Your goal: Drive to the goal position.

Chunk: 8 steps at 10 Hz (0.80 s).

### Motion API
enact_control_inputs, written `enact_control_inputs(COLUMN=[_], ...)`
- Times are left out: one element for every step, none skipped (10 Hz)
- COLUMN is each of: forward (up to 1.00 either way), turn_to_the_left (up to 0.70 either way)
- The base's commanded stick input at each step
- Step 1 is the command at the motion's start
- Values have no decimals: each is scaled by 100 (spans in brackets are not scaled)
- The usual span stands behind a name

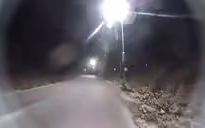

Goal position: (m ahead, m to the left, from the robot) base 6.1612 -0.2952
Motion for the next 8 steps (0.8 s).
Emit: enact_control_inputs(forward=[100, 100, 100, 100, 100, 100, 100, 100], turn_to_the_left=[0, 0, 0, 0, 0, 0, 0, 0])
